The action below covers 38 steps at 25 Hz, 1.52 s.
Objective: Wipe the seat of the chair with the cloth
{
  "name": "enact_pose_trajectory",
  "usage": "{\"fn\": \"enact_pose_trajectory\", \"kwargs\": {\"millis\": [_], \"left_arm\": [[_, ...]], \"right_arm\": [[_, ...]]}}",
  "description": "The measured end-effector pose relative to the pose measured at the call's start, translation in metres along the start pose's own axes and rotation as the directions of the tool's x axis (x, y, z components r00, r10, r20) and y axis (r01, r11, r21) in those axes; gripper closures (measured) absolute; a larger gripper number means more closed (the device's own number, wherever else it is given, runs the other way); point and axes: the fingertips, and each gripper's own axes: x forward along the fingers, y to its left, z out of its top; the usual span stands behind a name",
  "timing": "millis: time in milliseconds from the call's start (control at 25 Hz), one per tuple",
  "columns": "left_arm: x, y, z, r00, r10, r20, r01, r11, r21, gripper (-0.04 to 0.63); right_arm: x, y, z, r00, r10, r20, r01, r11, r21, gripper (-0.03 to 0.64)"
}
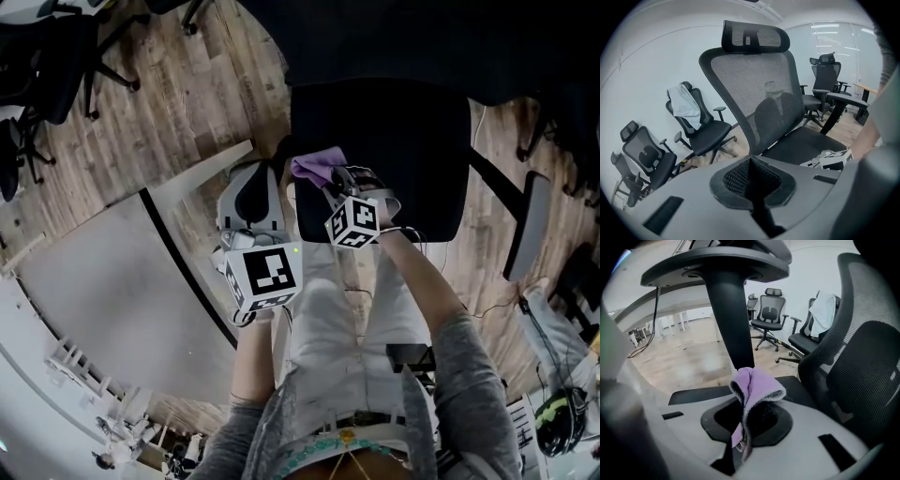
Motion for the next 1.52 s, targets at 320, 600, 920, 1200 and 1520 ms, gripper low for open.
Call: {"fn": "enact_pose_trajectory", "kwargs": {"millis": [320,600,920,1200,1520], "left_arm": [[0.000,0.000,-0.002,1.000,-0.010,0.004,0.010,1.000,-0.007,0.598],[-0.001,0.002,0.000,1.000,-0.010,0.007,0.010,1.000,-0.007,0.598],[-0.002,0.003,-0.002,1.000,-0.014,0.007,0.014,1.000,-0.010,0.598],[-0.003,0.003,0.002,1.000,-0.010,0.012,0.010,1.000,-0.002,0.598],[0.003,0.001,0.004,1.000,-0.021,0.020,0.021,1.000,-0.010,0.598]], "right_arm": [[0.044,0.022,-0.015,0.990,0.038,-0.138,-0.044,0.998,-0.043,0.569],[0.050,0.021,-0.017,0.986,0.007,-0.167,-0.018,0.998,-0.060,0.569],[0.051,0.023,-0.018,0.986,0.017,-0.166,-0.026,0.998,-0.049,0.569],[0.050,0.023,-0.015,0.994,-0.026,-0.111,0.018,0.998,-0.067,0.569],[0.049,0.019,-0.021,0.994,-0.054,-0.097,0.048,0.997,-0.059,0.569]]}}
